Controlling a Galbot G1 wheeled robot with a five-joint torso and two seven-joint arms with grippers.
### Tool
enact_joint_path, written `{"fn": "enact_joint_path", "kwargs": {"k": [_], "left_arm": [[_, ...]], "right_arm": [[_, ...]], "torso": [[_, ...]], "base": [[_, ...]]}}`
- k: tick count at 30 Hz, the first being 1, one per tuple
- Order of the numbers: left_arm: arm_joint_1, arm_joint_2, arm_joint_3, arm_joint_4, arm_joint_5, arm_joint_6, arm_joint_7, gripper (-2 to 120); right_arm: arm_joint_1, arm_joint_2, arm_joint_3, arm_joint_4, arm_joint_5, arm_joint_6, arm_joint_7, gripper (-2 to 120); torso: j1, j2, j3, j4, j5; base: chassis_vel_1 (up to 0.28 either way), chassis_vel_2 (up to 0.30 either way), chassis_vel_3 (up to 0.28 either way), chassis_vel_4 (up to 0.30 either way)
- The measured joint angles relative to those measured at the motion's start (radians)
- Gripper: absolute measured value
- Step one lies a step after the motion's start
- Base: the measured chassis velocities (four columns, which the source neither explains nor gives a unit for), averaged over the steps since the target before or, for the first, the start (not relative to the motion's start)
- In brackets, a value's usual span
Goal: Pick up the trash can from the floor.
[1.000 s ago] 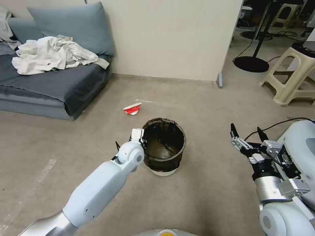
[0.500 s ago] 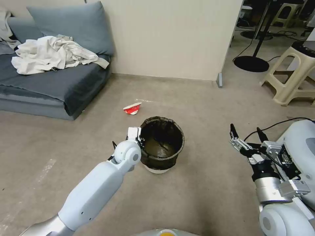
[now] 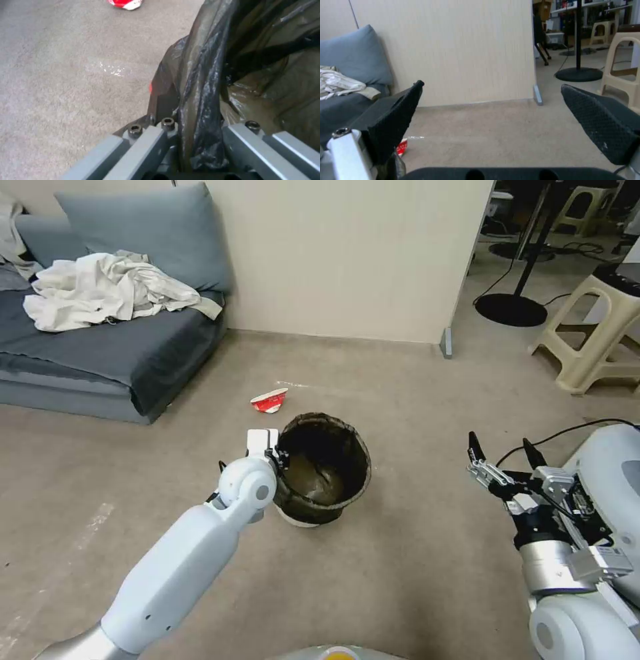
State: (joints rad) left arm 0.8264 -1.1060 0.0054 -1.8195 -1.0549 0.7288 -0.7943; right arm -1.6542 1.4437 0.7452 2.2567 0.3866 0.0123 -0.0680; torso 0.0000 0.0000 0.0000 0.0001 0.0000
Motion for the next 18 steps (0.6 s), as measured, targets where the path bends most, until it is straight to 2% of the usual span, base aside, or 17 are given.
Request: {"fn": "enact_joint_path", "kwargs": {"k": [8,18], "left_arm": [[0.023,0.021,-0.065,-0.069,-0.066,0.000,-0.014,1],[0.057,0.078,-0.150,-0.156,-0.174,0.002,-0.028,1]], "right_arm": [[0.004,-0.010,0.002,-0.001,0.003,-0.004,0.002,100],[0.010,-0.013,0.002,-0.007,0.005,-0.008,0.003,100]], "torso": [[0.000,0.000,0.000,-0.0001,-0.0001],[0.000,0.000,0.000,0.0000,-0.0001]], "base": [[0.000,0.000,0.000,0.000],[0.000,0.000,0.000,0.000]]}}
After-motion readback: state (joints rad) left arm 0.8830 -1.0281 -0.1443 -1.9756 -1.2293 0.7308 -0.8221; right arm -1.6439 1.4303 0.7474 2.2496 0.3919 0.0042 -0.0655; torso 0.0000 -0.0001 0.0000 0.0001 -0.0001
